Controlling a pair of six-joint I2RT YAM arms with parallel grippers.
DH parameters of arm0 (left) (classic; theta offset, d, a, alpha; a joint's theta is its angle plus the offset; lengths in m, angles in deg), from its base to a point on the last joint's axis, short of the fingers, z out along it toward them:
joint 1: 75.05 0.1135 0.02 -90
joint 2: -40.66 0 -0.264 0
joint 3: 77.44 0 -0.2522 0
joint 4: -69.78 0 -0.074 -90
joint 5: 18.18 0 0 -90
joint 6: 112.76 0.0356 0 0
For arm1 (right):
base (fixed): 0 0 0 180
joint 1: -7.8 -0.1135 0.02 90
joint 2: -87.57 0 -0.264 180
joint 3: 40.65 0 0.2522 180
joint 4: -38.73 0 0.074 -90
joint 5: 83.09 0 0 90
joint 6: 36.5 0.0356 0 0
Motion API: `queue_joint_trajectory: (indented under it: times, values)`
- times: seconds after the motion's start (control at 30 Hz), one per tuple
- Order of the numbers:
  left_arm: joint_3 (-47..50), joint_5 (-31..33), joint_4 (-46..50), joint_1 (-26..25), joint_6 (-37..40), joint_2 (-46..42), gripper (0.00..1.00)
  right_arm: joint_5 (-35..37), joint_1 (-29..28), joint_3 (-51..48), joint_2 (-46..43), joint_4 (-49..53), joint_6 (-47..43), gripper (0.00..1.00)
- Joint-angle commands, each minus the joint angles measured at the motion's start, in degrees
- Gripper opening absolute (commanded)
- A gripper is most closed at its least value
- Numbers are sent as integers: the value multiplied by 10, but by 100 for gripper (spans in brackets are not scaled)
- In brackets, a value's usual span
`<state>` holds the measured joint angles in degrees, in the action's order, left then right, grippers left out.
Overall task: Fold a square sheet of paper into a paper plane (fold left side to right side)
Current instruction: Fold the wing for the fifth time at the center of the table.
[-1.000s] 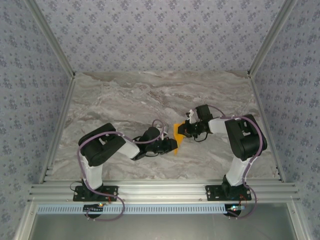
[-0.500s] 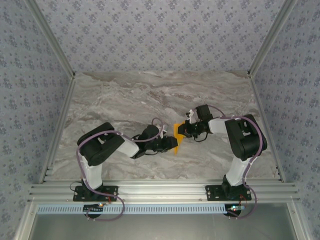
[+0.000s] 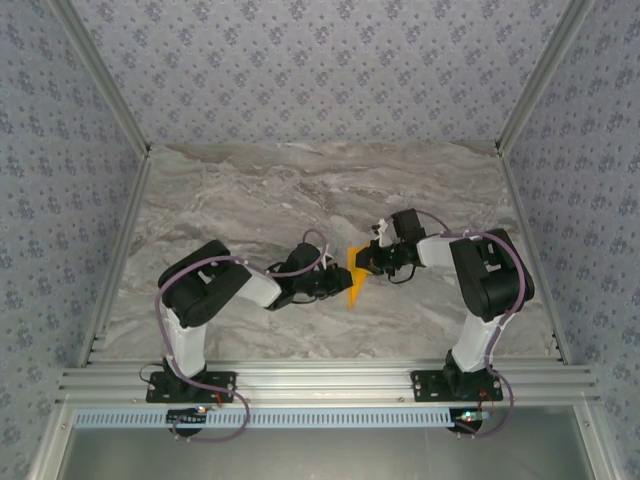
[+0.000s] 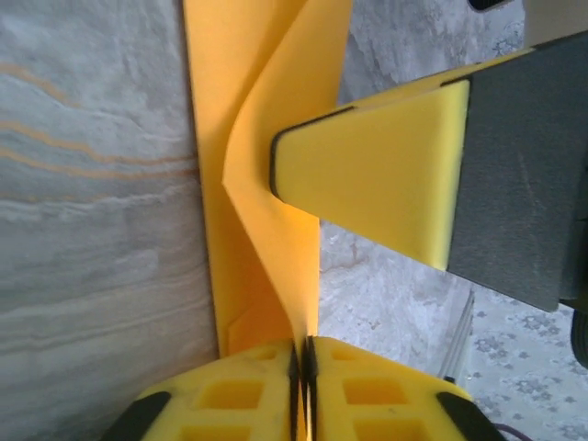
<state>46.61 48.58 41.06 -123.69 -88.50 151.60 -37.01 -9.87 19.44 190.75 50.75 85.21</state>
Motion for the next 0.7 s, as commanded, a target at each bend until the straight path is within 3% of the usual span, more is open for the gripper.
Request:
queue_joint_trajectory:
  times: [0.0, 0.67]
  values:
    - [-4, 7, 25, 12, 25, -10, 8, -3, -3, 14, 0, 16, -2, 8]
    - [-5, -1, 29, 17, 33, 22, 4, 24, -3, 21, -2, 62, -18, 7]
